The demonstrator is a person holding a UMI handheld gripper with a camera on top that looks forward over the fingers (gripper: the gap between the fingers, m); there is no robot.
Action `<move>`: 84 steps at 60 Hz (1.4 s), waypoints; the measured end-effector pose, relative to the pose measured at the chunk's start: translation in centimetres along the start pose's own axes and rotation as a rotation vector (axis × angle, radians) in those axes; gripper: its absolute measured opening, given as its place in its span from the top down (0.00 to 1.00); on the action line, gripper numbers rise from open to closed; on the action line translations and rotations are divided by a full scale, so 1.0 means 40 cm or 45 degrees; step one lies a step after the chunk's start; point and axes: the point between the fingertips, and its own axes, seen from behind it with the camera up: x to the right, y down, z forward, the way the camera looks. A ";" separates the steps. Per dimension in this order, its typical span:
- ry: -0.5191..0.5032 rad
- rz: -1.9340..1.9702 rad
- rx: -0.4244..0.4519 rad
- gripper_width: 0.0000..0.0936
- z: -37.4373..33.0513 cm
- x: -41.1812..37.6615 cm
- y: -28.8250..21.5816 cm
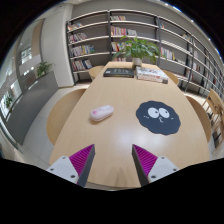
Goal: Arrange mouse
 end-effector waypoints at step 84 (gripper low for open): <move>-0.011 -0.050 0.105 0.64 0.315 -0.052 -0.560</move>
